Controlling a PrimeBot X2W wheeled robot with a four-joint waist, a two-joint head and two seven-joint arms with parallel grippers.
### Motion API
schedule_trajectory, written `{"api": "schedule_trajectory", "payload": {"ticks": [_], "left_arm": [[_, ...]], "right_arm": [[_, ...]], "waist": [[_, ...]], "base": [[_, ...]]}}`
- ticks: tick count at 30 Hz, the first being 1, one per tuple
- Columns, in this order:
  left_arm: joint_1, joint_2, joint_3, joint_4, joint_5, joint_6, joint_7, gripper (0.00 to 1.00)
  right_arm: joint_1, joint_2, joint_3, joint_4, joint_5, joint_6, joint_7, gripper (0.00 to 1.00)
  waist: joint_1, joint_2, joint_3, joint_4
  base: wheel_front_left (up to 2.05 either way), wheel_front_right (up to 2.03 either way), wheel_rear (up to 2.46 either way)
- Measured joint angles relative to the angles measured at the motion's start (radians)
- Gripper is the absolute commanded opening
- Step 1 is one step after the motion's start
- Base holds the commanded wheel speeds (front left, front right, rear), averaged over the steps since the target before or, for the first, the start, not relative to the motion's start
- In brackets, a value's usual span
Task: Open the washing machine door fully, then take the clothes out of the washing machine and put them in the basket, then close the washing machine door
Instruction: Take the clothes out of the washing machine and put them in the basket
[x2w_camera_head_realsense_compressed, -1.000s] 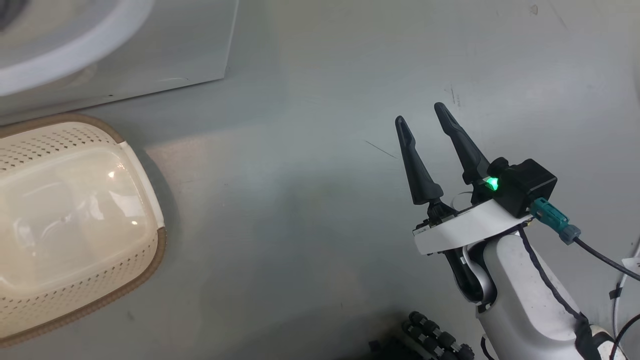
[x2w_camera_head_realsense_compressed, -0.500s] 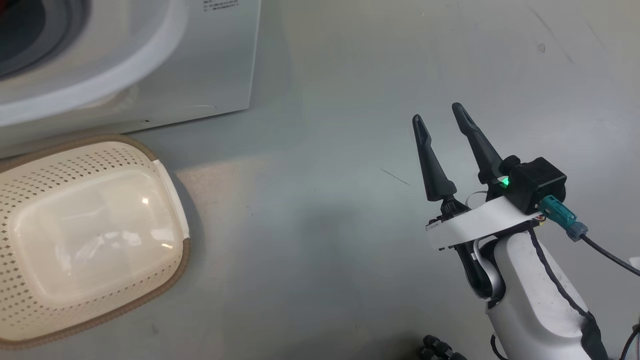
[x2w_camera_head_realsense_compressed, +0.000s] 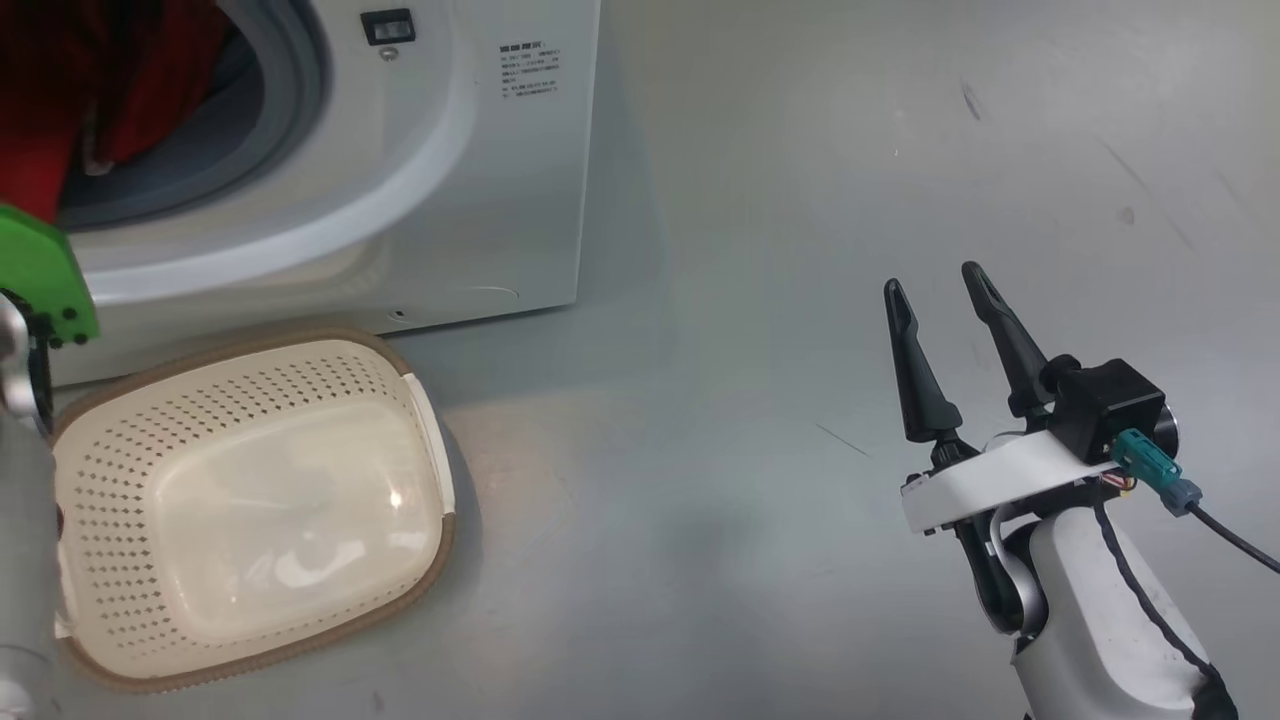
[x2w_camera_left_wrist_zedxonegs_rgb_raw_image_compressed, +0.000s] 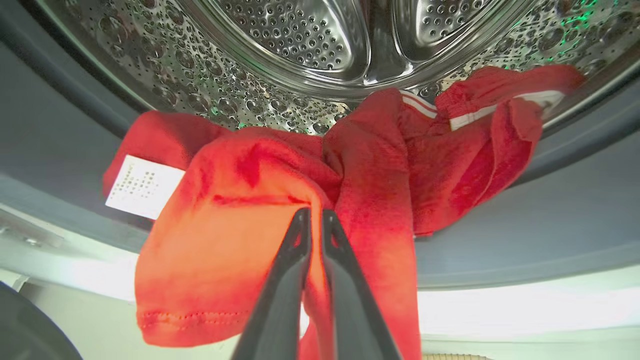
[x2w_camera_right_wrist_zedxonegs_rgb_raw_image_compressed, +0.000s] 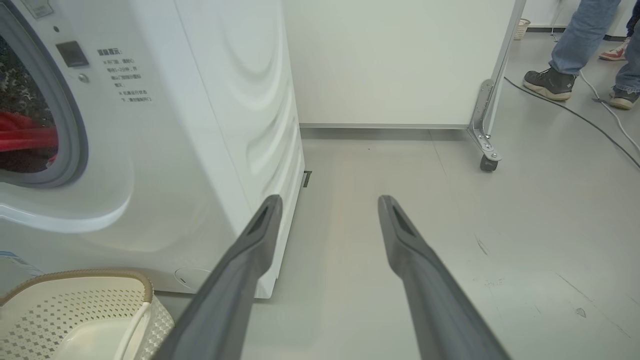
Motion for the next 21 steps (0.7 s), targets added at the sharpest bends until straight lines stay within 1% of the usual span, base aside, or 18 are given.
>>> {"api": "schedule_trajectory", "payload": {"ticks": [8, 12, 15, 17, 21], "left_arm": [[0.104, -0.044, 0.000, 0.012, -0.033, -0.042, -0.115, 0.00], [0.152, -0.064, 0.001, 0.014, -0.045, -0.064, -0.169, 0.00], [0.176, -0.071, 0.004, 0.013, -0.052, -0.067, -0.200, 0.00], [0.199, -0.077, 0.012, 0.011, -0.066, -0.077, -0.227, 0.00], [0.234, -0.094, 0.011, -0.009, -0.068, -0.096, -0.241, 0.00]], "right_arm": [[0.060, -0.004, -0.024, 0.016, -0.005, 0.002, 0.000, 1.00], [0.095, -0.004, -0.029, 0.025, -0.005, 0.010, 0.000, 1.00], [0.111, -0.004, -0.030, 0.029, -0.006, 0.010, 0.000, 1.00], [0.126, -0.004, -0.031, 0.031, -0.007, 0.010, 0.000, 1.00], [0.150, -0.005, -0.039, 0.034, -0.008, 0.014, 0.000, 1.00]], "waist": [[0.0000, 0.0000, -0.100, 0.050], [0.0000, 0.0000, -0.149, 0.073], [0.0000, 0.0000, -0.172, 0.083], [0.0000, 0.0000, -0.194, 0.092], [0.0000, 0.0000, -0.236, 0.109]], "base": [[0.00, 0.00, 0.00], [0.00, 0.00, 0.00], [0.00, 0.00, 0.00], [0.00, 0.00, 0.00], [0.00, 0.00, 0.00]]}}
